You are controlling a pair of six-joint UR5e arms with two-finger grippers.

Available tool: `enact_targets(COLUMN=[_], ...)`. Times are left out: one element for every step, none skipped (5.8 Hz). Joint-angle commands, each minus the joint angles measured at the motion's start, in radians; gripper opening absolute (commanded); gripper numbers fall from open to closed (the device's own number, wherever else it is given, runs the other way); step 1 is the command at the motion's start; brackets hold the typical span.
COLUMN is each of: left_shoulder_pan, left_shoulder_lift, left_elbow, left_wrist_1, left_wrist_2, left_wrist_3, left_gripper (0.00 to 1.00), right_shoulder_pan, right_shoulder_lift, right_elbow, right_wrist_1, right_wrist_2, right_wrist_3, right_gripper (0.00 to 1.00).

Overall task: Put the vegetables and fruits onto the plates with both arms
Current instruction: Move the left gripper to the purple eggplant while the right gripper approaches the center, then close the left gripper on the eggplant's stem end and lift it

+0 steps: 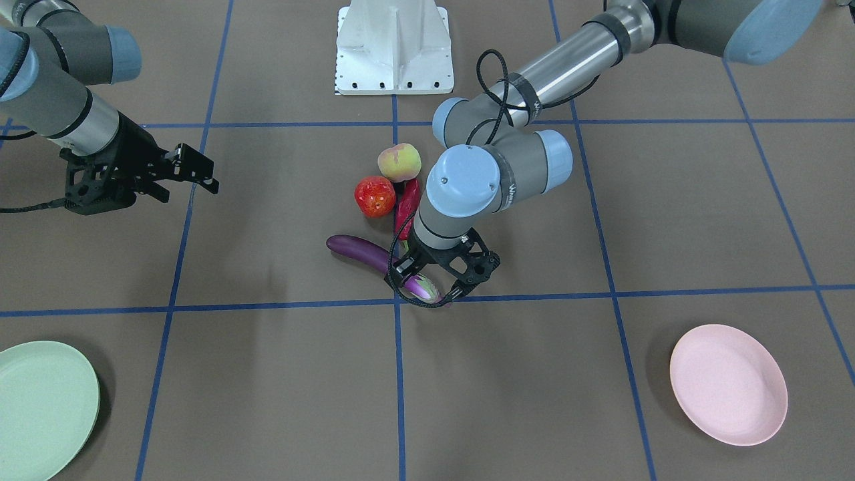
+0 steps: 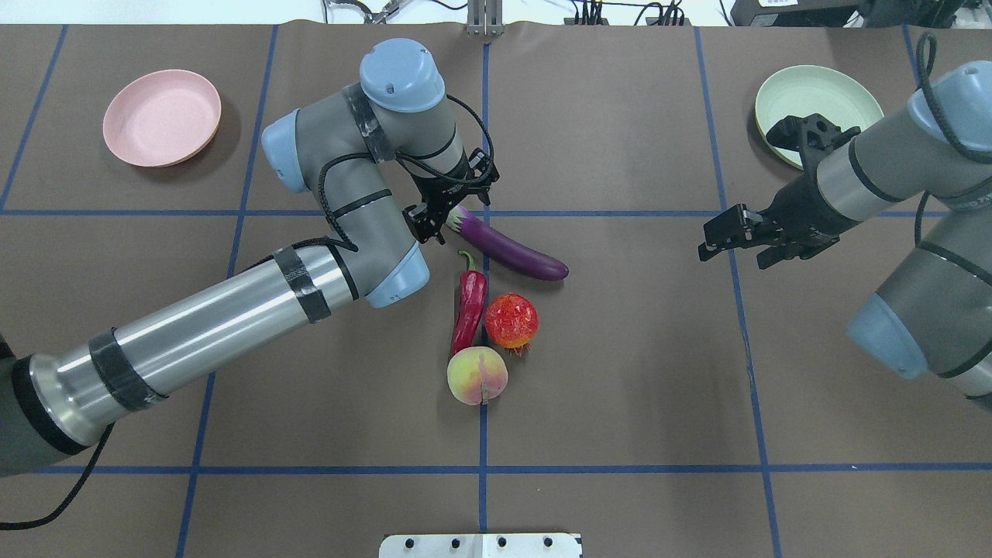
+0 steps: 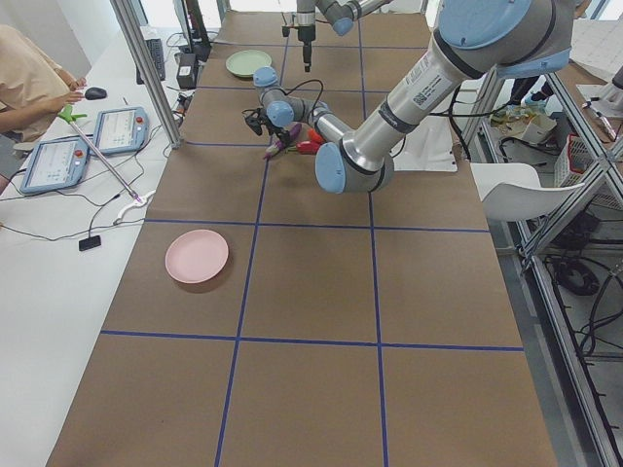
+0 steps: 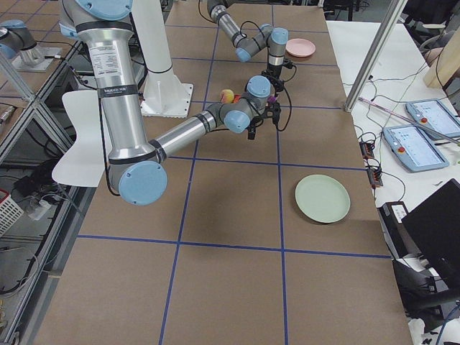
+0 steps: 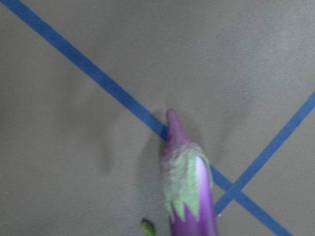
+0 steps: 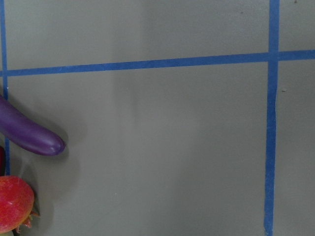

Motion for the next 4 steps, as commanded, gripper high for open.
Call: enact_targets(left_shoulder_pan=[0.017,0.025,0.034,0.037], left_shoulder_lift=[-0.03,-0.032,-0.032,-0.033], left_elbow=[0.041,0.069,0.09,0.096], left_wrist_1=[-0.02,-0.055,-0.072,-0.074], left_wrist_2=[0.064,0.074,0.075,0.075], left_wrist_3=[-0.027,-0.027,-0.025,-0.025], left_gripper=[1.0,1.0,1.0,0.93], right_shoulder_pan=[-0.001,-0.003,-0.009,-0.01], right_shoulder_lift=[-0.001,-0.001,-0.001,-0.001], right_elbow=[0.007,0.007,0.007,0.007], right_wrist_1=[0.0,0.0,0.0,0.0], right_wrist_2=[-0.001,-0.001,-0.001,-0.004], right_wrist_3=[0.002,0.022,0.036,0.034], right_gripper=[1.0,1.0,1.0,1.0])
